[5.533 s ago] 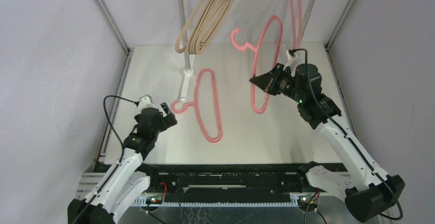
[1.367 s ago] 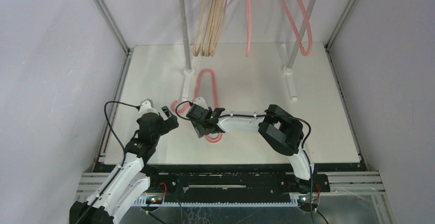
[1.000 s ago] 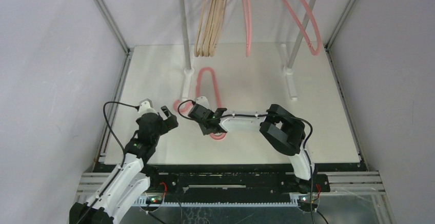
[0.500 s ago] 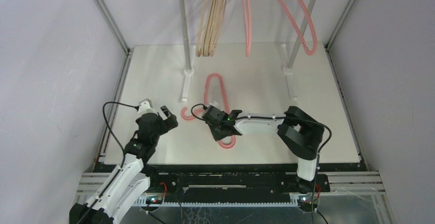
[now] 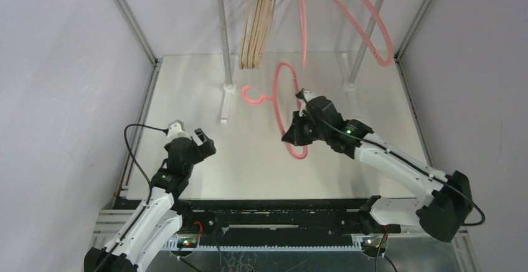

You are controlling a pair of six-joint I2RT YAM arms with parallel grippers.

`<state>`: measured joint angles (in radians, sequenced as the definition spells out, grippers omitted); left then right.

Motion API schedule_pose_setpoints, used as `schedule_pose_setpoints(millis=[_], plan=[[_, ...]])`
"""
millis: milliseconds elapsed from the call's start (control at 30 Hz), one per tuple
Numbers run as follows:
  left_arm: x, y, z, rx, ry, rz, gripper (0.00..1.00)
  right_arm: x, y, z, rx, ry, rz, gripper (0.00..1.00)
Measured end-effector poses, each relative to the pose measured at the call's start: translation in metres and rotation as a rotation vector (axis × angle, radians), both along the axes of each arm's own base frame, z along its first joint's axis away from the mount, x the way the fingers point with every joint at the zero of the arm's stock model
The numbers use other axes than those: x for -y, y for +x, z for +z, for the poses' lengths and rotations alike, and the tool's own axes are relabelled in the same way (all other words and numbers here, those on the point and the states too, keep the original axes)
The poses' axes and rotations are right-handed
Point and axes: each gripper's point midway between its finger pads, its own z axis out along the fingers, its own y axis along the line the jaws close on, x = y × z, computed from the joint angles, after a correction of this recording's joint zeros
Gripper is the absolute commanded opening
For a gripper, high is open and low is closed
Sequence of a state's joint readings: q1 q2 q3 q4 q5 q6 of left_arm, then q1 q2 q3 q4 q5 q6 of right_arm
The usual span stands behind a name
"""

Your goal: Organize the hangers

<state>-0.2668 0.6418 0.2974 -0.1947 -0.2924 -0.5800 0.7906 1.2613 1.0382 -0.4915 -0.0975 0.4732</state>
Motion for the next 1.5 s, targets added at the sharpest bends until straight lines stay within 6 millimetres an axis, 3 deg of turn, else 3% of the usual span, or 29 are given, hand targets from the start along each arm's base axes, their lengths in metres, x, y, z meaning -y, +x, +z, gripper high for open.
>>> schedule_pose_setpoints(millis=[233, 567, 800, 1233, 1500], plan=[[0.002, 0.001, -0.002, -0.007, -0.003, -0.009, 0.99, 0.051, -0.010, 0.007, -0.058, 0.097, -0.097, 0.00], [0.010, 0.003, -0.002, -0.003, -0.013, -0.043, 1.00, 0.097, -0.004, 0.062, 0.021, 0.268, -0.217, 0.00], [0.015, 0.003, -0.005, -0.016, -0.011, -0.060, 1.00, 0.103, -0.003, 0.093, 0.026, 0.358, -0.210, 0.00], [0.022, 0.003, -0.008, -0.024, -0.009, -0.086, 0.99, 0.092, -0.039, 0.150, 0.034, 0.477, -0.032, 0.00], [0.028, 0.002, -0.007, -0.021, -0.009, -0.109, 0.99, 0.098, -0.055, 0.158, 0.047, 0.482, -0.023, 0.00]])
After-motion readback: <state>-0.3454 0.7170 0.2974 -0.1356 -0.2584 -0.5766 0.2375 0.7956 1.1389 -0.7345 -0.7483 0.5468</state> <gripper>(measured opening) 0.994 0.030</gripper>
